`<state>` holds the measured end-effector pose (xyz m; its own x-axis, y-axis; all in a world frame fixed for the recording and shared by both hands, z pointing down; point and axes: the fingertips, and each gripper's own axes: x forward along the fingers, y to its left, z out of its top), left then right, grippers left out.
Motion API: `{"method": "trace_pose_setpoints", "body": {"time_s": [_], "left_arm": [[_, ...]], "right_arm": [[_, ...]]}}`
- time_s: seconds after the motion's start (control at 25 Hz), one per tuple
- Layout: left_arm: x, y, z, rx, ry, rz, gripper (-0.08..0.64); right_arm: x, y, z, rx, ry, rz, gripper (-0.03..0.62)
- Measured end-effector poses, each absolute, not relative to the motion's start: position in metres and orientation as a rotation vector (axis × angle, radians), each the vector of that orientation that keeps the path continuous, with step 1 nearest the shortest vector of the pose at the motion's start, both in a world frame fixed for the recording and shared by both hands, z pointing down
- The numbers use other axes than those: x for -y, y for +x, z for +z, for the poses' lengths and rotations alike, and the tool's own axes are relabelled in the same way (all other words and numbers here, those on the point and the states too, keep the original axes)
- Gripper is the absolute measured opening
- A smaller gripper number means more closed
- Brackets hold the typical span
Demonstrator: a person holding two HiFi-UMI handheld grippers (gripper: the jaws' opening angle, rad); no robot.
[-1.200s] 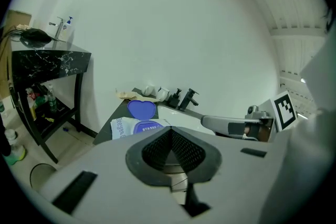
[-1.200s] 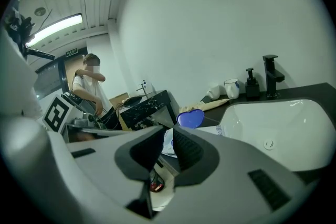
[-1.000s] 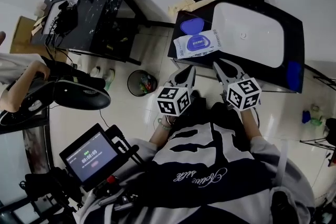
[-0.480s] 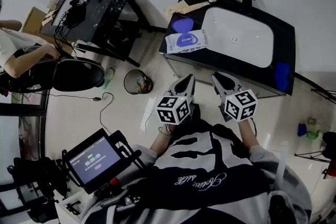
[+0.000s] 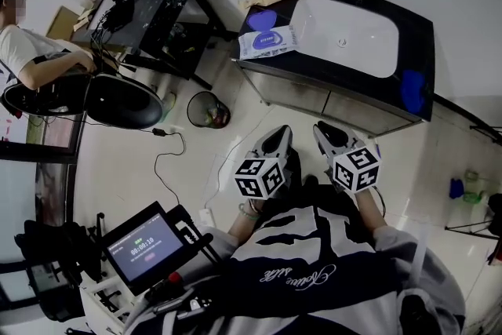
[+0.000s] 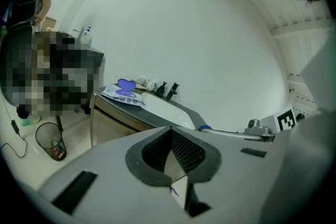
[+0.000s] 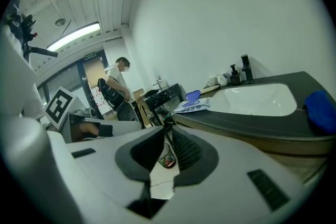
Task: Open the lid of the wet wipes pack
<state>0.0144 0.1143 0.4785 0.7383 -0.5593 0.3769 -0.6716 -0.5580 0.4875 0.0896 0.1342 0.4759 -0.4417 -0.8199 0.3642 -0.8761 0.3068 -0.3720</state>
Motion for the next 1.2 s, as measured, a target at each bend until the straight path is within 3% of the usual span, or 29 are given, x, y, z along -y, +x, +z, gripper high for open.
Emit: {"method": "trace_pose_setpoints", "body": {"time_s": [0.4, 1.2], "left_arm": [[-0.121, 0.029, 0.478, 0.917, 2.392, 0.245, -0.002], [-0.114, -0.036, 0.466, 0.969, 2.371, 0.212, -0.002]], "right_arm": [[-0.145, 0.105, 0.473, 2.472, 1.687, 0.77, 0.0], [-0.138, 0.03, 0.461, 2.509, 1.571, 0.734, 0.0]]}}
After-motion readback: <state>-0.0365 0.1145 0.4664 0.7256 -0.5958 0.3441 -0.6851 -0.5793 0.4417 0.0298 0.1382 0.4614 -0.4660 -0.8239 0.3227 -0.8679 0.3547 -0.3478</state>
